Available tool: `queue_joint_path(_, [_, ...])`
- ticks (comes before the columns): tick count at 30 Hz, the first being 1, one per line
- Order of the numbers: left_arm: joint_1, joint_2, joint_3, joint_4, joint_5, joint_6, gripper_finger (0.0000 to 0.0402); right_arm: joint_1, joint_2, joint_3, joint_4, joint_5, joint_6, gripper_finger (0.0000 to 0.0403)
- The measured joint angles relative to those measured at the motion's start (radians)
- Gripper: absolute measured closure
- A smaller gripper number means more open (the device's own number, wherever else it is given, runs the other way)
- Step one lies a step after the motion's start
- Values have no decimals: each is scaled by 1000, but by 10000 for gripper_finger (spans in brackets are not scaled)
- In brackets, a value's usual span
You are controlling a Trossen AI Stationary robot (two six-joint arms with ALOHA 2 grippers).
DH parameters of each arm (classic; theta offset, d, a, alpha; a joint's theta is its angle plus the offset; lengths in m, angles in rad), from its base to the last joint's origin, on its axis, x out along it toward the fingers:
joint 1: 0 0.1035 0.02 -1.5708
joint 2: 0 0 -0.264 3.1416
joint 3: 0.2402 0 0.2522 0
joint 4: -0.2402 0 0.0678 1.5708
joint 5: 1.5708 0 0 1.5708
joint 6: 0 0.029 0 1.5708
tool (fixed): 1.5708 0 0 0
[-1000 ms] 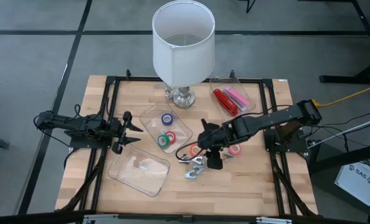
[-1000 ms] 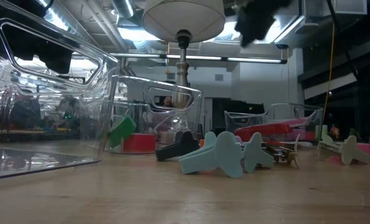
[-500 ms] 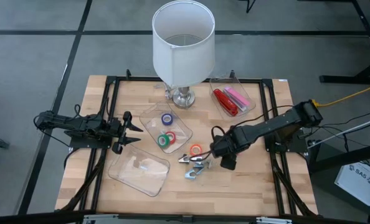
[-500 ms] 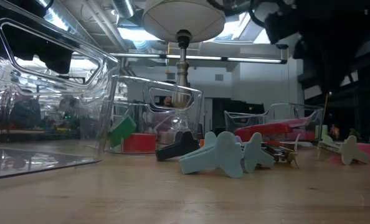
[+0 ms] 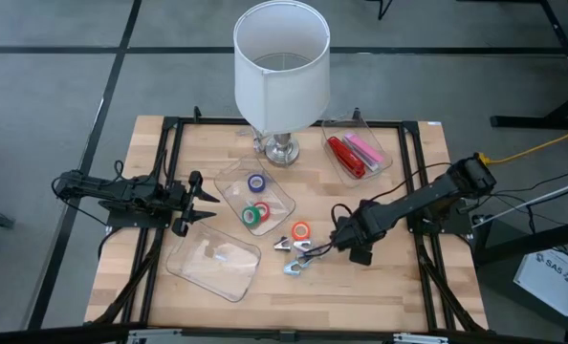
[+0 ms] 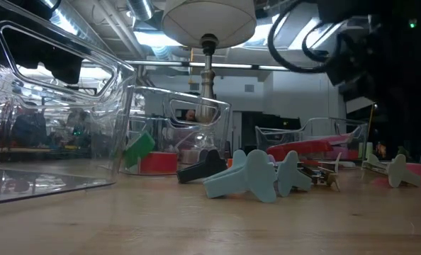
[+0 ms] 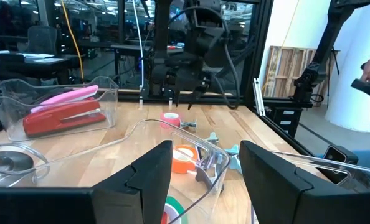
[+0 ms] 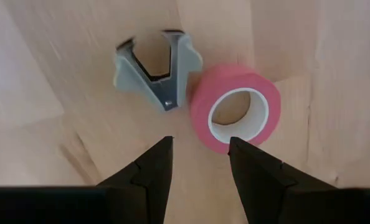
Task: Pick and place Stapler, Stapler remover, tape
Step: Put the pink tape into the middle transparent bin
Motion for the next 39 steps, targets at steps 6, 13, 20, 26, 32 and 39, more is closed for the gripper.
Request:
queue_joint_path(6, [0, 0, 0, 0, 0, 0, 217, 0, 0, -54, 55, 0, -89, 242])
queue_joint_path(13, [0, 0, 0, 0, 0, 0, 217, 0, 1, -102, 135, 0, -101, 242])
queue_joint_path(20, [0, 0, 0, 0, 0, 0, 217, 0, 1, -157, 204, 0, -120, 242])
queue_joint_path(26, [0, 0, 0, 0, 0, 0, 217, -1, 1, -179, 214, 0, -116, 261])
queue_joint_path(32, [0, 0, 0, 0, 0, 0, 217, -1, 1, -178, 215, -15, -112, 351])
queue_joint_path(39, [0, 0, 0, 0, 0, 0, 217, -9, 1, -168, 209, -18, -64, 366])
